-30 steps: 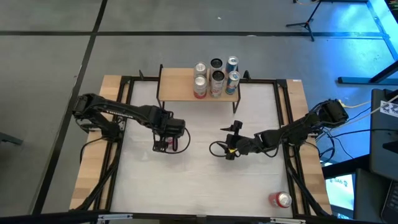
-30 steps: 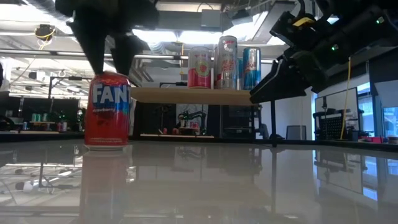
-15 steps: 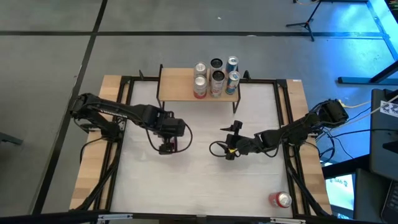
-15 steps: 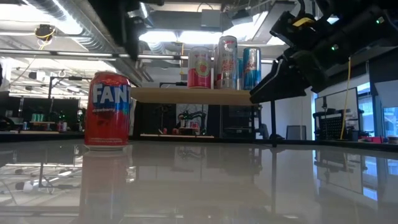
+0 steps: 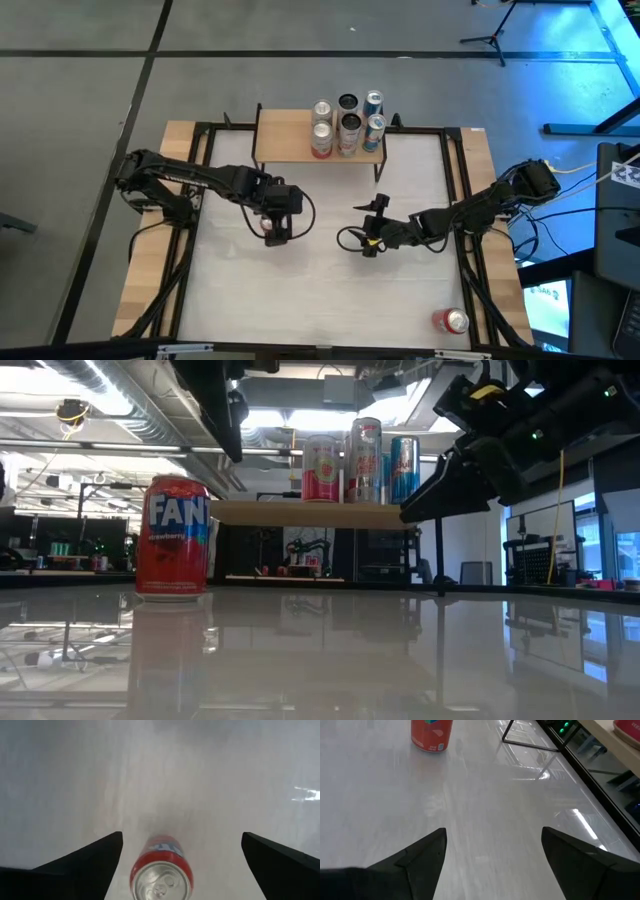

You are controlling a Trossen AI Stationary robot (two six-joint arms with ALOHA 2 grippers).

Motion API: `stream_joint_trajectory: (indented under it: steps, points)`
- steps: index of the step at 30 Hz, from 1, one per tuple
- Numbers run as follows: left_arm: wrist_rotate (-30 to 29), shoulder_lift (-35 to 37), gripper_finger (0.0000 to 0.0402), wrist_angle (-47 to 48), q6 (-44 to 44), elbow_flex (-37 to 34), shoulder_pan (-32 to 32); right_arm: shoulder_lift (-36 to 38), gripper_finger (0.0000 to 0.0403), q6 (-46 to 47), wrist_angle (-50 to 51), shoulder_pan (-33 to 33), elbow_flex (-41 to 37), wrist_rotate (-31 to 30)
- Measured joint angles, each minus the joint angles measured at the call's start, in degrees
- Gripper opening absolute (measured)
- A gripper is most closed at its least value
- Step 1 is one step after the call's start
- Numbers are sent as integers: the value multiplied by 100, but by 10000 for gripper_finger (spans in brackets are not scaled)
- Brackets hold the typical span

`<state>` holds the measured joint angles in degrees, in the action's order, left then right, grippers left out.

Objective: Place canned beverage on shelf
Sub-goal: Put the left red soda can on the shelf

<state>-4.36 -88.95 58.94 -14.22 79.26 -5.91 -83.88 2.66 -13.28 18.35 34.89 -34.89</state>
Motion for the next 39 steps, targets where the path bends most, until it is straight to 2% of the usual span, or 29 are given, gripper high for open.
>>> stream_joint_trajectory:
  steps: [8, 13, 15, 18, 24, 39]
  points:
    - [17, 4, 387, 48, -114, 0, -269, 0, 321, 0, 26, 0, 0, 0]
    - [-1001, 4, 387, 940, -1002, 0, -363, 0, 321, 2, 26, 0, 0, 2]
    - [-1168, 4, 387, 1440, -1453, -22, -364, 0, 321, 2, 24, 0, 0, 0]
    - [-1078, 7, 387, 1433, -1702, -187, -334, 0, 321, 2, 22, 0, 0, 0]
    - [-663, 4, 387, 895, -1589, -410, -281, 0, 321, 2, 22, 0, 0, 0]
    - [-309, 6, 386, 292, -1376, -1066, -9, 1, 321, 2, 20, 0, 0, 0]
